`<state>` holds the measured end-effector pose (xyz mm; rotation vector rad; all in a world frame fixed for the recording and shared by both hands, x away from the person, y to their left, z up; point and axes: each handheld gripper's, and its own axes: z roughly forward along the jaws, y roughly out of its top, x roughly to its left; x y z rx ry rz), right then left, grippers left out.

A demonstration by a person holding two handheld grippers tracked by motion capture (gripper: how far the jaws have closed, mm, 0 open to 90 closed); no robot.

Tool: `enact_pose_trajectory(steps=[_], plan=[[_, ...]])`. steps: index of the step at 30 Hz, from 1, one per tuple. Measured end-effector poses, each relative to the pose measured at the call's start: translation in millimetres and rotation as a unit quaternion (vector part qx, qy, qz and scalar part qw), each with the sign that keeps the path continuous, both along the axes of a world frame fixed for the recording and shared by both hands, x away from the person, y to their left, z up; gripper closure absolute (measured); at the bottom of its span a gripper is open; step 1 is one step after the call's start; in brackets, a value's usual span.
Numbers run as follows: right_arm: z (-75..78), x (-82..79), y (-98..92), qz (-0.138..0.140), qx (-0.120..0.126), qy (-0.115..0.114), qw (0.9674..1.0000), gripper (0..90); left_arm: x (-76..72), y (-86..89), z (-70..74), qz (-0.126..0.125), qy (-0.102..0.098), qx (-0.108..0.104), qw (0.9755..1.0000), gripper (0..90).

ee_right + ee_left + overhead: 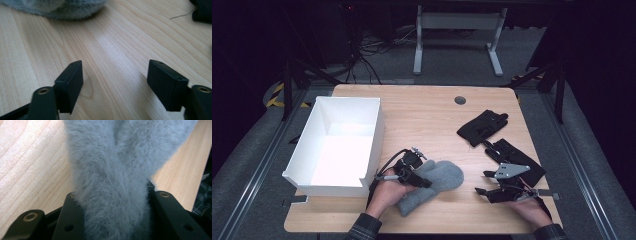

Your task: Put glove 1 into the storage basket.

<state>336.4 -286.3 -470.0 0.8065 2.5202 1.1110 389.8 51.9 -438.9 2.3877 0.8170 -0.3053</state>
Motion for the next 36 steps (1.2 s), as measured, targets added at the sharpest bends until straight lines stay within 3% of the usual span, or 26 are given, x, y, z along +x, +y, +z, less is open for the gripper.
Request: enact_pose_trajectory(steps=[14,26,36], plan=[[-0.2,0.7,0.9,-0.001,-0.005,0.003,1.0,20.7,-0.8,2.7,31.7,0.013,-0.033,-0.039,0.9986,63.5],[-0.3,1.2,1.2,-0.002,-0.006,0.004,1.0,19.3,4.9,10.3,89.3,0.043,-0.071,-0.057,0.9949,63.4],[-0.5,1.3,1.4,-0.002,-0.006,0.004,1.0,18.7,16.5,28.6,132.0,0.061,-0.1,-0.057,0.9915,63.2]])
